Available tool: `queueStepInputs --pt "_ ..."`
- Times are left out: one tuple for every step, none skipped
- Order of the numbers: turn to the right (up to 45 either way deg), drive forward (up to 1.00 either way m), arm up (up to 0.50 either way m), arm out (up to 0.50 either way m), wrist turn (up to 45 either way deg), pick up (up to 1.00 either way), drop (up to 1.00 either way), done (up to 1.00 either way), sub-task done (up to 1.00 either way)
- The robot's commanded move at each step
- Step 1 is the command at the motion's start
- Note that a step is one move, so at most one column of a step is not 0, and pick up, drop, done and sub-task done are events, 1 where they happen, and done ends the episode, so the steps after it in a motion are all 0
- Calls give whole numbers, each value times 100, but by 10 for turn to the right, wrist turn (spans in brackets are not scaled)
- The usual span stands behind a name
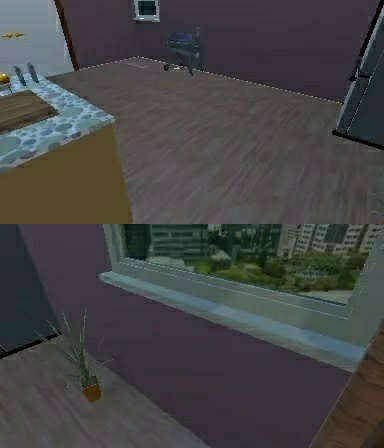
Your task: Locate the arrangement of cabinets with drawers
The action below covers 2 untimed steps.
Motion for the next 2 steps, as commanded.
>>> queueStepInputs --pt "0 100 0 0 0 0 0 0 0" --pt "-240 0 0 0 0 0 0 0 0"
